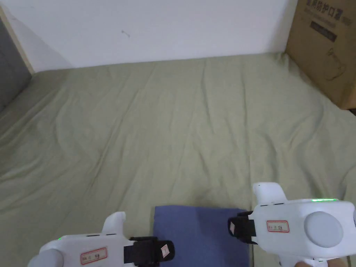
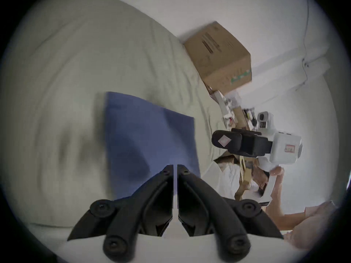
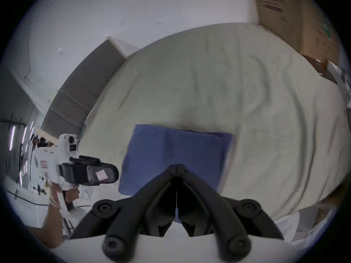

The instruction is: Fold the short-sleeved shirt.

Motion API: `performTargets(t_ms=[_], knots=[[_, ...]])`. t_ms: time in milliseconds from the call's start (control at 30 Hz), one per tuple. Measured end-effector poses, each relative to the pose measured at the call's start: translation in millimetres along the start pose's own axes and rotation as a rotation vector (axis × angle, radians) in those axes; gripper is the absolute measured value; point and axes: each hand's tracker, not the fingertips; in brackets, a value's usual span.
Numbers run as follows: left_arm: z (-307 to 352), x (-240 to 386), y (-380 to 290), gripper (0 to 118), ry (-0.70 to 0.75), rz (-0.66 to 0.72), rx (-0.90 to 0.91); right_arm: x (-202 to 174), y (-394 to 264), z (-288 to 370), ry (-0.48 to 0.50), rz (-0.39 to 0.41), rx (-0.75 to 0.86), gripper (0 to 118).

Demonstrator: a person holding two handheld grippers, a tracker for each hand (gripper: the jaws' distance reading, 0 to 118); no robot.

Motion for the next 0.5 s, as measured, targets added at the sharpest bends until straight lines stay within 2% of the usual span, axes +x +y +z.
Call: performTargets(t_ms=[133,233,267,300,333,367,400,433,500], knots=[[17,-28,-11,4,0.014,0.052,0.023,-15,-2,-54,-0.030,0.084,-0.107,0],[14,-43,-14,4,-0.002,0.093,0.021,-11,-6,-92,-0.123,0.092,-0.207,0],[13,-48,-14,5,-0.004,0.105,0.022,-9,-8,-96,-0.095,0.075,-0.190,0],[12,-52,-14,14,-0.009,0.118,0.029,-8,-8,-95,-0.087,0.066,-0.186,0],[10,-55,-13,30,-0.018,0.130,0.035,-8,-7,-92,-0.084,0.050,-0.179,0],[7,-59,-10,52,-0.022,0.139,0.031,-6,-6,-89,-0.077,0.041,-0.179,0],[5,-62,-8,81,-0.029,0.156,0.029,-5,-5,-89,-0.072,0.039,-0.181,0],[1,-66,-6,96,-0.054,0.175,0.021,-5,-5,-88,-0.068,0.041,-0.183,0],[-7,-72,-2,114,-0.096,0.190,0.008,-3,-5,-88,-0.062,0.039,-0.184,0]])
